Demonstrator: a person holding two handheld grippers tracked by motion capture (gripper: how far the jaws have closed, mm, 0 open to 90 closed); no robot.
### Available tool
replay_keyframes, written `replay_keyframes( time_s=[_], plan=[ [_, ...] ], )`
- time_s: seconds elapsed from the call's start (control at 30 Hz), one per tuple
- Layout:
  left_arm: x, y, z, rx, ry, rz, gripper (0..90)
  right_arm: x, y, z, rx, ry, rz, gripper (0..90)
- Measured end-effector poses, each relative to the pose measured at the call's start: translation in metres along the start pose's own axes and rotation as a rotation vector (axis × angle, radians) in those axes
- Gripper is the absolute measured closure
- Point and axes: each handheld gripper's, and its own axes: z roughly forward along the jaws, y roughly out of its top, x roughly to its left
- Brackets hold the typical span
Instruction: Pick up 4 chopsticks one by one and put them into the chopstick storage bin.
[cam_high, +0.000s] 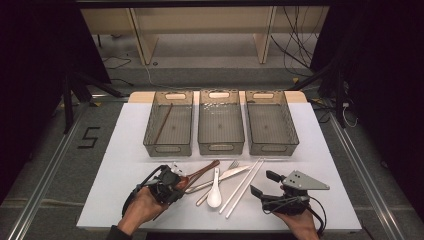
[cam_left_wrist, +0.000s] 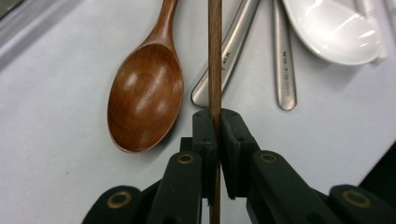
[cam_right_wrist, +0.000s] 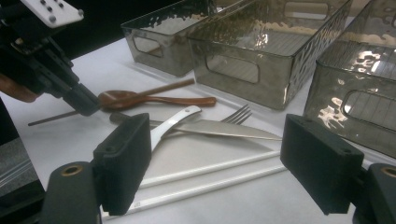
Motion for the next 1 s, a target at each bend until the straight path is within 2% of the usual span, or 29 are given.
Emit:
replay_keyframes(
  time_s=[0.13, 0.43, 0.6, 0.77, 1.0],
  plan=[
    [0.004, 0.002, -0.008, -0.031, -0.014, -0.011, 84.7, 0.000, 0.000, 0.001, 0.004, -0.001, 0.002, 25.4],
    [0.014, 0.012, -0.027, -0.115, -0.013, -0.021, 84.7, -0.001, -0.001, 0.000, 0.001, -0.004, 0.007, 25.4],
    [0.025, 0.019, -0.034, -0.151, 0.002, -0.034, 84.7, -0.001, 0.000, 0.001, 0.002, -0.005, 0.007, 25.4],
    [0.040, 0.027, -0.041, -0.198, 0.023, -0.071, 84.7, -0.001, -0.001, 0.001, 0.003, -0.007, 0.008, 25.4],
    [0.060, 0.037, -0.048, -0.251, 0.044, -0.102, 84.7, -0.001, -0.001, 0.001, 0.004, -0.007, 0.011, 25.4]
  ],
)
